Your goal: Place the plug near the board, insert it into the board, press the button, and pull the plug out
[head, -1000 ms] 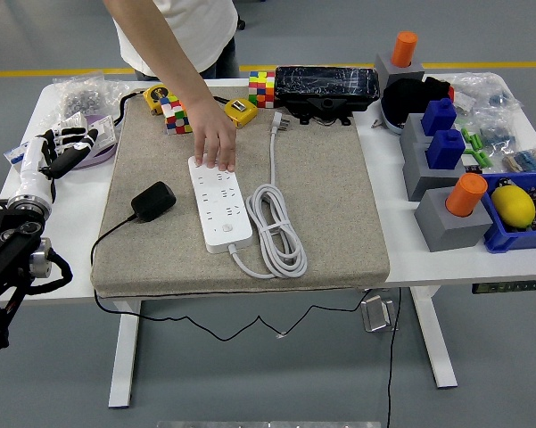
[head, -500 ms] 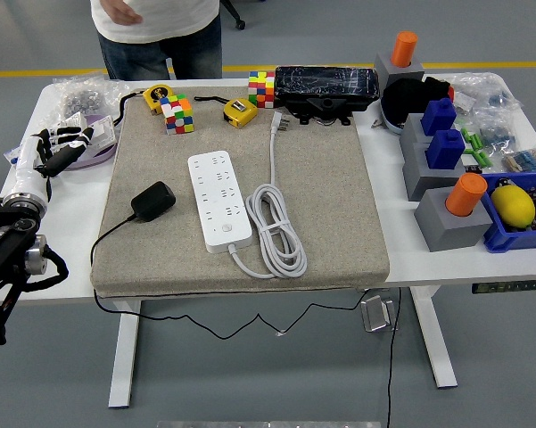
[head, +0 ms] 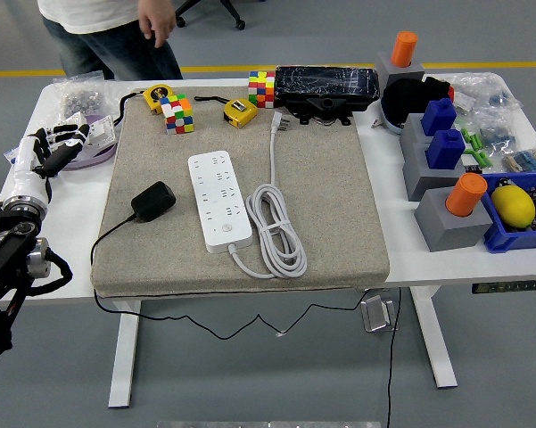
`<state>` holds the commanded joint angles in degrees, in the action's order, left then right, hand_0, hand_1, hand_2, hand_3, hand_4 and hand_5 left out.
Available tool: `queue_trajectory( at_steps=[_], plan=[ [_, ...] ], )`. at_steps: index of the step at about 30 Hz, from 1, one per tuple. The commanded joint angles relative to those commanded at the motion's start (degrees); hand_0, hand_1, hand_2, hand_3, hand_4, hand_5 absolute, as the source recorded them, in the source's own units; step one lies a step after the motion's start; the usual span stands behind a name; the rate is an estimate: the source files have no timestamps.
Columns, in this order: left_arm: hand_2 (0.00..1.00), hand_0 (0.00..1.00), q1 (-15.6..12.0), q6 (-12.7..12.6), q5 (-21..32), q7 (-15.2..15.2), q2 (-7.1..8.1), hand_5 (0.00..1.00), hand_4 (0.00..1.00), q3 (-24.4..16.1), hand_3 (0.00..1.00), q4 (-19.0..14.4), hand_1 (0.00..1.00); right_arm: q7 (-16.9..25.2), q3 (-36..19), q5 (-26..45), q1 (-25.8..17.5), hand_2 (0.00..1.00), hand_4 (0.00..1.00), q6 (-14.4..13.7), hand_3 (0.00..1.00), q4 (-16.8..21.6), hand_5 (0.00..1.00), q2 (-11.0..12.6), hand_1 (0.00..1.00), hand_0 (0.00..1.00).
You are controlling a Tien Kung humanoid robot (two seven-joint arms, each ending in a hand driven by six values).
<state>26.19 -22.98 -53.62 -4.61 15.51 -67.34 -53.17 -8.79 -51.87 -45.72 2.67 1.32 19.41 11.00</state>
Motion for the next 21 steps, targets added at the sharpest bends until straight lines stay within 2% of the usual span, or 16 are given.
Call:
queue_trajectory(
  at_steps=[5, 13, 21],
  plan=[
    [0.655, 0.646, -0.7, 0.7, 3.5, -0.2, -0.28, 0.356, 0.793, -0.9, 0.58, -0.4, 0.654, 0.0, -0.3, -0.3, 0.1, 0.684, 0.915, 0.0, 0.563, 0.0, 0.444, 0.1, 0.672, 0.609],
    [0.654, 0.661, -1.3, 0.8, 3.0, -0.3, -0.82, 0.356, 0.792, -1.0, 0.578, -0.9, 0.654, -0.1, -0.6, -0.6, 0.1, 0.685, 0.915, 0.0, 0.562, 0.0, 0.445, 0.2, 0.673, 0.608],
    [0.652, 0.671, -2.0, 1.8, 4.9, 0.5, -0.85, 0.356, 0.789, -0.8, 0.579, -3.0, 0.653, 0.0, -1.2, -0.9, 0.8, 0.685, 0.915, 0.0, 0.563, 0.1, 0.444, 0.2, 0.672, 0.608]
  ],
)
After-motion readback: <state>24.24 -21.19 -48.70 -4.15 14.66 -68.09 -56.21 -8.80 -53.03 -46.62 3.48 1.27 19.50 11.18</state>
